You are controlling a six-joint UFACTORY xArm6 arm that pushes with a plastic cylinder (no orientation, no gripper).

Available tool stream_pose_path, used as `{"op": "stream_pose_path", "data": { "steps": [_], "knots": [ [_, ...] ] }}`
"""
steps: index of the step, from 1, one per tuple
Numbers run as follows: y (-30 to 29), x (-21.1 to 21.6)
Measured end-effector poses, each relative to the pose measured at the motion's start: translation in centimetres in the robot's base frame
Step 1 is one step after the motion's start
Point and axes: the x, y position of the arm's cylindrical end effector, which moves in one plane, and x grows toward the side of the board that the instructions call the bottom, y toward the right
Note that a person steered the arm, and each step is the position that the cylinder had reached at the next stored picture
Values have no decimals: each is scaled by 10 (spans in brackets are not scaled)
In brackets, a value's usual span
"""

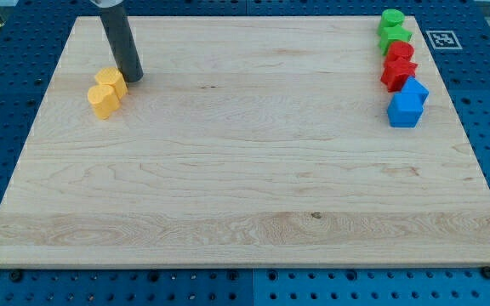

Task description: Push the yellow hexagon top left to the yellow heart

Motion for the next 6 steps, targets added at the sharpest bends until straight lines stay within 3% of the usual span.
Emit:
{"op": "stream_pose_path", "data": {
  "steps": [2, 5, 6],
  "knots": [
    [-10, 2],
    [-20, -33],
    [-21, -9]
  ]
}}
